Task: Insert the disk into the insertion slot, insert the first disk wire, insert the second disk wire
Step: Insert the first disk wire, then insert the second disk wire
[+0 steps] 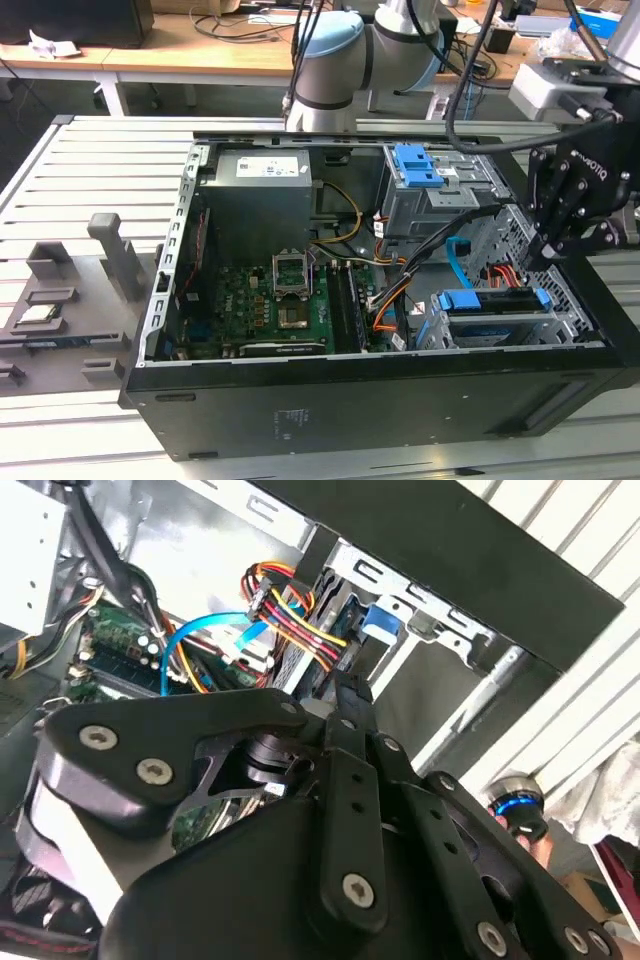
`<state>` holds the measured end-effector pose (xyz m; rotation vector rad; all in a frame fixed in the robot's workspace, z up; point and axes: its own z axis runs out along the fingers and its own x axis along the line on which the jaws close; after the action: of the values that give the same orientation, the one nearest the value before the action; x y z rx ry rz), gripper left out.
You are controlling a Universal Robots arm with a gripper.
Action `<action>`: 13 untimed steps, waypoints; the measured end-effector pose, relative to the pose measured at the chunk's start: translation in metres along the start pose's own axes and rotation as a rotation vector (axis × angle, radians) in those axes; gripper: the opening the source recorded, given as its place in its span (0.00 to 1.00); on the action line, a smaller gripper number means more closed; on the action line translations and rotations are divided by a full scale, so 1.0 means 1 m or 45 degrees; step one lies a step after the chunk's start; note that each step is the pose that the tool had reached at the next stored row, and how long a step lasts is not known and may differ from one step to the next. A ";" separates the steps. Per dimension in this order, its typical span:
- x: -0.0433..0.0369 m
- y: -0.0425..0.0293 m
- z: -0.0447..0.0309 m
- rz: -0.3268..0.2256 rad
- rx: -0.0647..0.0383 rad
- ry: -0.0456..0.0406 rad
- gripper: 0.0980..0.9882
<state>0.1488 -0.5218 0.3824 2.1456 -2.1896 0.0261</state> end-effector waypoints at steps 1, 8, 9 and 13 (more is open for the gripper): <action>0.0004 0.0004 -0.0099 0.000 0.000 0.000 0.01; 0.0006 0.0007 -0.0161 0.000 0.000 0.000 0.01; 0.0007 0.0007 -0.0162 0.000 0.000 0.000 0.01; 0.0007 0.0007 -0.0163 0.000 0.000 0.000 0.08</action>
<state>0.1488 -0.5214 0.3987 2.1457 -2.1897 0.0260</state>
